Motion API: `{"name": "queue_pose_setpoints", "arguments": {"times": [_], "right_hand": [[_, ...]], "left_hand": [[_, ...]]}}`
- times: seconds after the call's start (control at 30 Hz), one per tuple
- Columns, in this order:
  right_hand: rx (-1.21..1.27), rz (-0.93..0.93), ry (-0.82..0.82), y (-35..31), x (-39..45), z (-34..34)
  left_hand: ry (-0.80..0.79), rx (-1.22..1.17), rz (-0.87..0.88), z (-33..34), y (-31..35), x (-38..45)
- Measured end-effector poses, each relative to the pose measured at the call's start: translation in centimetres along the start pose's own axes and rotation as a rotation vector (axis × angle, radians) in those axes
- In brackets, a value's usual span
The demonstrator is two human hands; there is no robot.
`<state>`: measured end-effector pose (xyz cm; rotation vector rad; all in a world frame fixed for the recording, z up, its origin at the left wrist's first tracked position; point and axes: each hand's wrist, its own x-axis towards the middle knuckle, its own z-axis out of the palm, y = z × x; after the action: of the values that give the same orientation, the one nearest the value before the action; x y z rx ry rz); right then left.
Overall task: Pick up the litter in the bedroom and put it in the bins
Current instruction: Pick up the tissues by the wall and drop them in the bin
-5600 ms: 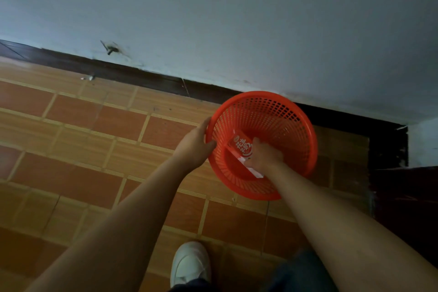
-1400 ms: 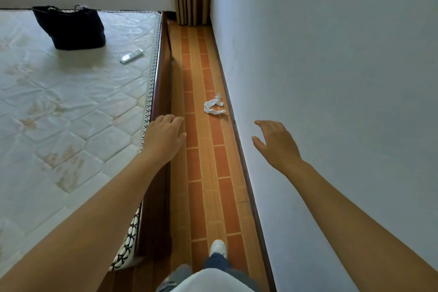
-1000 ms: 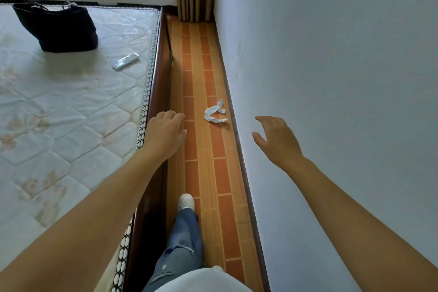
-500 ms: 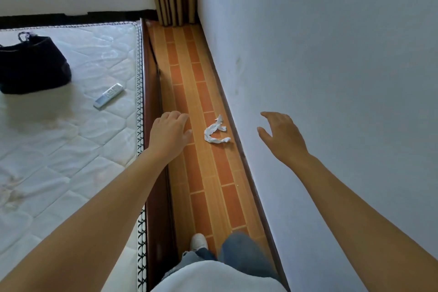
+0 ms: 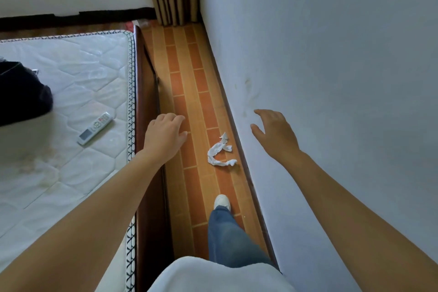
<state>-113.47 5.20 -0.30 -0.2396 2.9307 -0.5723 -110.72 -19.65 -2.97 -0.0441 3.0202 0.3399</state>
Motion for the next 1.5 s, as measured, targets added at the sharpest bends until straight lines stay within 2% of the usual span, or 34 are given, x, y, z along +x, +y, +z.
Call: {"name": "queue_pose_setpoints", "arguments": {"times": [0.2,0.43,0.67,0.9,1.23,1.5], "right_hand": [[0.009,-0.011,-0.015,-0.2,10.6,-1.0],[0.027,-0.016,0.007,-1.0,18.7,-0.9],[0.042,0.025,-0.001,-2.4,25.6,0.9],[0.04,0.151,0.001,-3.4,30.6,3.4],[0.008,0.146,0.019,-0.3,32.4,9.1],[0.02,0.064,-0.03,5.4,30.2,18.4]], "left_hand": [[0.026,-0.007,0.02,-1.7,0.7,11.0],[0.02,-0.031,0.03,-2.2,-0.4,19.5],[-0.077,-0.023,0.089,-1.1,-4.0,27.4],[-0.17,0.005,0.222,-0.5,-5.6,35.2],[-0.222,-0.02,0.237,5.8,-6.9,37.3],[-0.148,-0.029,0.155,16.6,-7.3,34.9]]}}
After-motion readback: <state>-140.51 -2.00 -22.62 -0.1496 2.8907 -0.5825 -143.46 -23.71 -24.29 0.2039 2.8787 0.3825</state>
